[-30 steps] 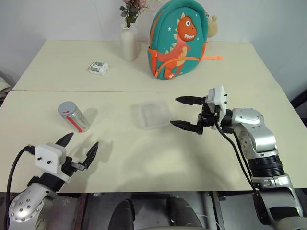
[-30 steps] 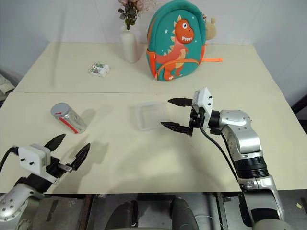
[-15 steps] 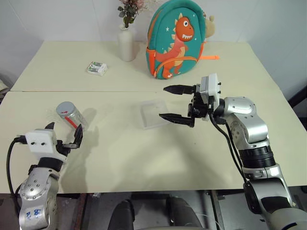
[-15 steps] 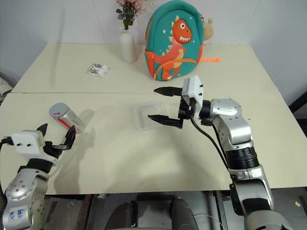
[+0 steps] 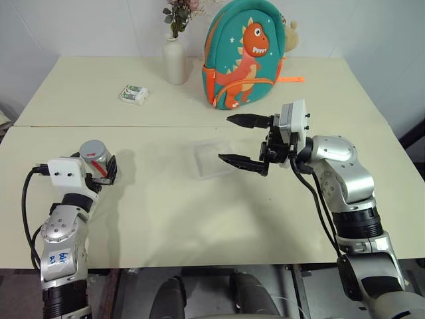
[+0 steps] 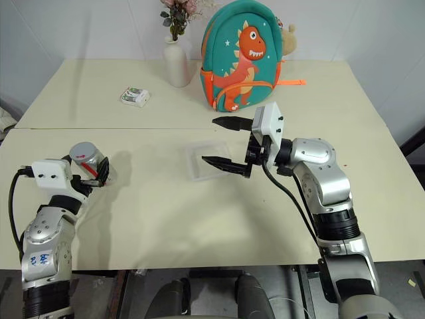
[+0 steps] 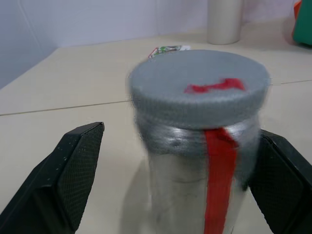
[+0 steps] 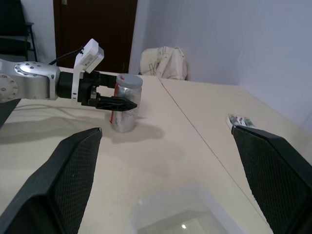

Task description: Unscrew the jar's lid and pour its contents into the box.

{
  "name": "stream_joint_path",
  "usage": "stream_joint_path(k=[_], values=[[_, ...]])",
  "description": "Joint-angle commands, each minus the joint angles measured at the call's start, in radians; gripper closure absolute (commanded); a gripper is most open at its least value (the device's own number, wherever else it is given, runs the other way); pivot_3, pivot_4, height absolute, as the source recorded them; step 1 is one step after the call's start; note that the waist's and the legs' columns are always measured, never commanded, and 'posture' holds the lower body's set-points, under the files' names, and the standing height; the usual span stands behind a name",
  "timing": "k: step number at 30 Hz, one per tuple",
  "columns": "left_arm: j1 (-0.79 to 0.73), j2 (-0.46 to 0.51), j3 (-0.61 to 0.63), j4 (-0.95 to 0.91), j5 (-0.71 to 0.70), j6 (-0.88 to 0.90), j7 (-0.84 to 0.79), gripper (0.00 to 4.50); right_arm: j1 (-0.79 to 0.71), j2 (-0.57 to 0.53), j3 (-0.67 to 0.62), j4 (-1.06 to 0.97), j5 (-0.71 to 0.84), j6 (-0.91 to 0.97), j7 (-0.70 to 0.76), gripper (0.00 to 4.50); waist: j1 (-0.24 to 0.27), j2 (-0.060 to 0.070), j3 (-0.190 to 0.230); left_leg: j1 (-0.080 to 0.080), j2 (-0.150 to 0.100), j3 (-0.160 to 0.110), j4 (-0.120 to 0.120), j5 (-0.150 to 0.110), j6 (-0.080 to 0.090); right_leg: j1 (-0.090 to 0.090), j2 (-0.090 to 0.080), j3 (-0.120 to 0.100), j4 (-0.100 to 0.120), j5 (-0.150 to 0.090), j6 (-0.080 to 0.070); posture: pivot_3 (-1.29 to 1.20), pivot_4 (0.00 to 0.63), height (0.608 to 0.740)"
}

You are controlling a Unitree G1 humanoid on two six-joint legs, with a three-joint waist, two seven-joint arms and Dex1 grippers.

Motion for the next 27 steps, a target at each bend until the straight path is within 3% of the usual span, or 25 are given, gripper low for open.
stream_joint_path(k=[1,6,9,14,21,27], values=[[-0.027,0.025,0.009,0.022,0.009,-0.041,0.000,0.01,0.003,-0.003,-0.029,-0.043,0.019,-0.003,-0.018,0.00,0.000,0.000,0.000,0.000,0.000,0.000,0.000,0.000,0.000,0.000,0.000,0.000,0.000,0.000,0.000,0.00,0.150,0.740],[-0.046,0.025,0.001,0.049,0.009,-0.055,0.001,0.01,0.006,-0.006,-0.031,-0.049,0.019,-0.004,-0.030,0.00,0.001,0.000,0.000,0.000,0.000,0.001,0.000,0.000,0.000,0.000,0.000,0.000,0.000,0.000,0.000,0.00,0.150,0.740],[-0.044,0.016,-0.007,0.050,0.016,-0.055,0.011,0.59,0.008,-0.007,-0.030,-0.051,0.019,-0.005,-0.033,0.00,0.001,0.000,0.000,0.000,0.000,0.001,0.000,0.000,0.000,0.000,0.000,0.000,0.000,0.000,0.000,0.00,0.150,0.740],[-0.016,-0.007,-0.019,0.010,0.012,-0.044,0.027,2.17,0.009,-0.005,-0.027,-0.052,0.019,-0.006,-0.036,0.00,0.001,0.000,0.000,0.000,0.000,0.001,0.000,0.000,0.000,0.000,0.000,0.001,0.000,0.000,0.000,0.00,0.150,0.740],[-0.010,-0.021,-0.034,-0.075,-0.049,-0.020,-0.018,2.25,0.012,0.001,-0.020,-0.047,0.014,-0.008,-0.037,0.00,0.002,0.000,0.000,0.000,0.000,0.001,0.000,0.000,0.000,0.000,0.000,0.002,0.000,0.000,0.001,0.00,0.150,0.740],[-0.036,0.118,-0.070,-0.202,-0.178,0.062,-0.252,2.25,0.014,-0.016,-0.032,-0.070,0.030,0.039,-0.054,0.00,0.000,0.000,0.000,0.000,0.000,0.002,0.000,0.000,0.000,0.000,0.000,0.002,0.000,0.000,0.001,0.00,0.150,0.740]])
